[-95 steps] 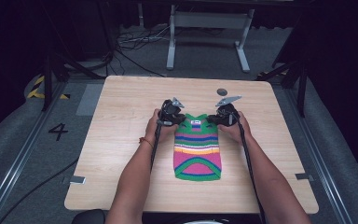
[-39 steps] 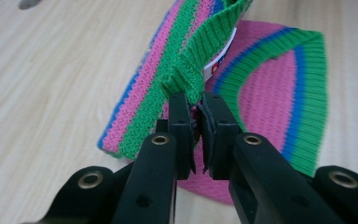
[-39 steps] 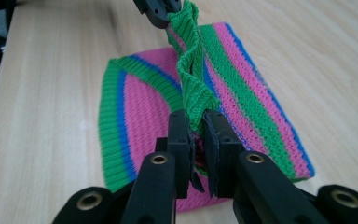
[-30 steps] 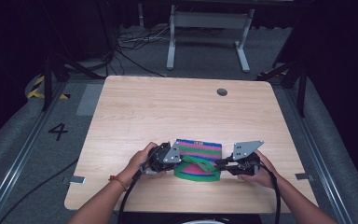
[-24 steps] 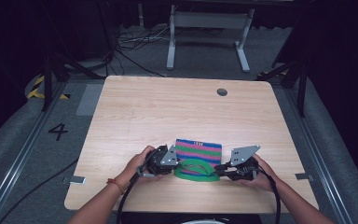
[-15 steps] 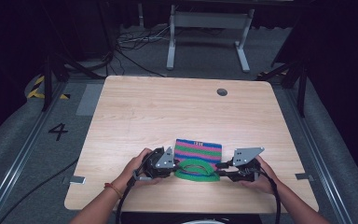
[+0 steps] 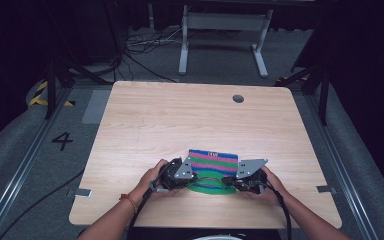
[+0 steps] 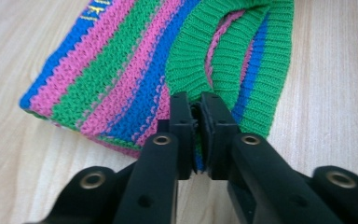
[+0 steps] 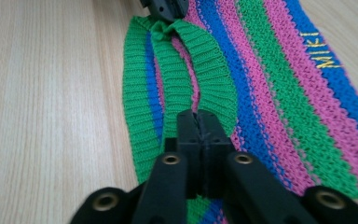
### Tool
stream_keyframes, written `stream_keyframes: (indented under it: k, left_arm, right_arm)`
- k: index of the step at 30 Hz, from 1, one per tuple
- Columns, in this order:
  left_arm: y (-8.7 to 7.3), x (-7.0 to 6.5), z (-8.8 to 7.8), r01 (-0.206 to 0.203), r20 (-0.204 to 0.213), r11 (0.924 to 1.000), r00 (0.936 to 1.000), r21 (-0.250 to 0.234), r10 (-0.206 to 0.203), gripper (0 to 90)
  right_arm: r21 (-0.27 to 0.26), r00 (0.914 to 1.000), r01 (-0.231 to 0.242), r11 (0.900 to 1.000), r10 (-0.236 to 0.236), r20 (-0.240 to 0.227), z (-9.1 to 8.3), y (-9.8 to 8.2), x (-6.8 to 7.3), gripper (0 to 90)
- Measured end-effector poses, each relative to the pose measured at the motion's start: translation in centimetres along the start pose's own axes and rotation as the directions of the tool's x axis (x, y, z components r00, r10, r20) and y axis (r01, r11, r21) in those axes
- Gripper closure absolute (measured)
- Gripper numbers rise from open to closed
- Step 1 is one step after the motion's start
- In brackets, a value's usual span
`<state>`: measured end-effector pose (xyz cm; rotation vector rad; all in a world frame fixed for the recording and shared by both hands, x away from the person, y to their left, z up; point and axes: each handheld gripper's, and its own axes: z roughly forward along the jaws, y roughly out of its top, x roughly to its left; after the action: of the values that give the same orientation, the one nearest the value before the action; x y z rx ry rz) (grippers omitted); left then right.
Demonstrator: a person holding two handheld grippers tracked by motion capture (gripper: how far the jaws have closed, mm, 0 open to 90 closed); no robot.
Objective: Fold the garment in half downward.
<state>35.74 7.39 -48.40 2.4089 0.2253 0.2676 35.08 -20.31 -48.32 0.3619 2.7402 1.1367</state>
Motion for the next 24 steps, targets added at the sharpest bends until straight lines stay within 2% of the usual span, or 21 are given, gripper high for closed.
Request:
stream_keyframes:
  k: [3,6,7,8,9,12,14,16,17,18,19,24]
  left_arm:
    - [0.3,-0.1,-0.2,-0.017,-0.004,0.9998,0.9998,-0.009,0.017,85.7]
    - [0.6,-0.3,-0.6,-0.026,-0.003,0.9993,0.9997,-0.028,0.025,85.8]
    - [0.6,-0.4,-0.7,-0.024,0.004,0.9991,0.9997,-0.034,0.024,85.8]
    - [0.7,-0.5,-0.8,-0.031,0.006,0.999,0.9995,-0.034,0.031,85.8]
    - [0.7,-0.5,-0.8,-0.036,0.01,0.9988,0.9993,-0.033,0.036,85.8]
    - [0.5,-0.6,-0.6,-0.04,0.024,0.9991,0.9989,-0.016,0.04,85.7]
    - [0.3,-0.7,-0.3,-0.043,0.031,0.9991,0.9986,-0.001,0.043,85.6]
    - [0.2,-0.7,-0.2,-0.04,0.034,0.9992,0.9986,0.001,0.04,85.3]
    - [0.1,-0.7,-0.1,-0.034,0.038,0.9994,0.9987,0.008,0.034,85.1]
    - [0.1,-0.6,0.0,-0.034,0.039,0.9994,0.9987,0.007,0.034,85.1]
    - [0.2,-0.7,-0.1,-0.031,0.035,0.9995,0.9989,0.002,0.031,85.0]
    - [0.6,-0.8,-0.5,-0.05,0.026,0.9986,0.9984,-0.02,0.05,85.1]
  right_arm:
    - [-0.003,0.9999,0.009,1.0,-0.009,0.005,-0.4,0.1,0.1,90.0]
    - [-0.014,1.0,-0.007,1.0,0.007,0.005,-0.7,0.1,0.0,89.6]
    - [-0.018,0.9998,-0.02,1.0,0.02,-0.002,-0.7,0.1,0.0,81.8]
    - [-0.019,0.9994,-0.034,0.999,0.034,-0.001,-0.6,0.1,0.0,69.2]
    - [-0.015,0.9991,-0.042,0.999,0.042,0.005,-0.4,0.1,0.1,71.6]
    - [0.013,0.9996,-0.02,1.0,0.02,0.019,0.2,0.0,0.3,70.7]
    - [0.01,0.9997,-0.017,1.0,0.017,0.019,0.3,-0.2,0.1,72.0]
    - [0.006,0.9992,-0.019,1.0,0.018,0.034,0.3,-0.4,0.2,77.4]
    - [0.009,0.999,0.003,1.0,-0.003,0.044,0.3,-0.4,0.3,79.8]
    - [0.009,0.999,0.003,1.0,-0.003,0.044,0.3,-0.4,0.3,79.8]
    - [0.019,0.9974,0.043,0.999,-0.044,0.058,0.3,-0.3,0.6,88.1]
    - [0.017,0.9963,0.053,0.998,-0.054,0.067,-0.2,-0.1,0.6,88.9]
